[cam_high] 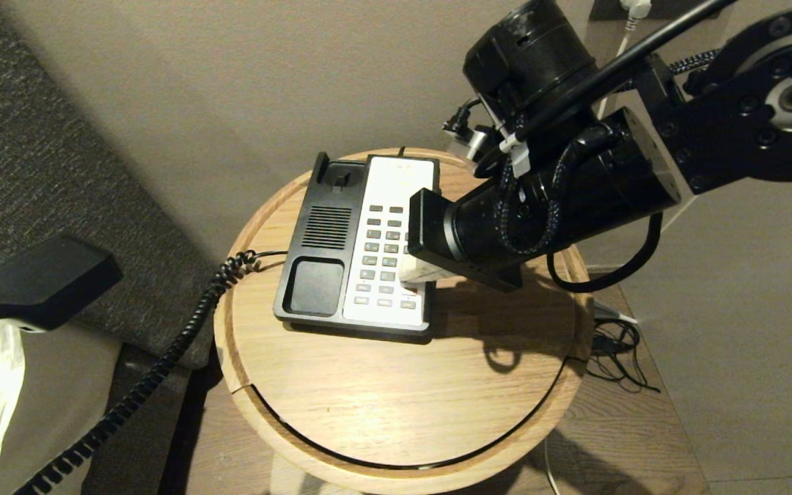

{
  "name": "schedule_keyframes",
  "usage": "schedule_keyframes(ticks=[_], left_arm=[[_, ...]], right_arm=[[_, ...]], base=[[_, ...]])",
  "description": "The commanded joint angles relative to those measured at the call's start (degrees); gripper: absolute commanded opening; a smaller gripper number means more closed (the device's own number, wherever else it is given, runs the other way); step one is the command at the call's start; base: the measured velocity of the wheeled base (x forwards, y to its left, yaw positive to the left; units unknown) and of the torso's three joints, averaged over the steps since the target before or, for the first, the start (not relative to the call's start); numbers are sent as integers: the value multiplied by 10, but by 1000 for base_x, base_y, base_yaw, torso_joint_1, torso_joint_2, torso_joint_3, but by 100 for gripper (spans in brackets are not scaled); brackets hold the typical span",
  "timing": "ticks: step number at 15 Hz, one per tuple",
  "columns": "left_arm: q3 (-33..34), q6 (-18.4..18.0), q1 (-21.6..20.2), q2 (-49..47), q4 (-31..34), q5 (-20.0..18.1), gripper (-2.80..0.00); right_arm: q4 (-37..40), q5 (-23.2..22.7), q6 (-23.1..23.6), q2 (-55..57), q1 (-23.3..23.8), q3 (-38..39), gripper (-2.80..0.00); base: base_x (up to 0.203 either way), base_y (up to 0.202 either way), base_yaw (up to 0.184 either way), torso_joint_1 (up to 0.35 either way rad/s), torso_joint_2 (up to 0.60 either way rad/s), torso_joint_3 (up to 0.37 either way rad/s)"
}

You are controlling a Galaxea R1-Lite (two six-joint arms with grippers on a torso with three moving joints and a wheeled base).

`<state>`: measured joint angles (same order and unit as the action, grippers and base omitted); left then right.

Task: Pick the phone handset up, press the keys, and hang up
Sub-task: Dial the number

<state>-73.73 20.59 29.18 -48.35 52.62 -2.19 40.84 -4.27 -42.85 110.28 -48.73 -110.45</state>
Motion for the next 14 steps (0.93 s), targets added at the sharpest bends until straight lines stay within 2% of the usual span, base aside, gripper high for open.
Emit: schedule_keyframes(ticks=[1, 7, 11, 14], left_arm=[[0, 2, 0, -1, 3, 0, -280], [5, 1, 0, 3, 3, 0, -280], [5, 1, 0, 3, 3, 0, -280], [9, 1, 0, 5, 3, 0, -280]], right_arm=[[2, 1, 0, 0, 2, 2, -280], [1, 19, 23, -1, 5, 19, -280], [2, 18, 17, -19, 3, 9, -280], [3, 17, -6, -42, 0, 10, -280]], base=[[0, 0, 0, 0, 0, 0], [0, 0, 0, 0, 0, 0], [0, 0, 0, 0, 0, 0], [0, 0, 0, 0, 0, 0]])
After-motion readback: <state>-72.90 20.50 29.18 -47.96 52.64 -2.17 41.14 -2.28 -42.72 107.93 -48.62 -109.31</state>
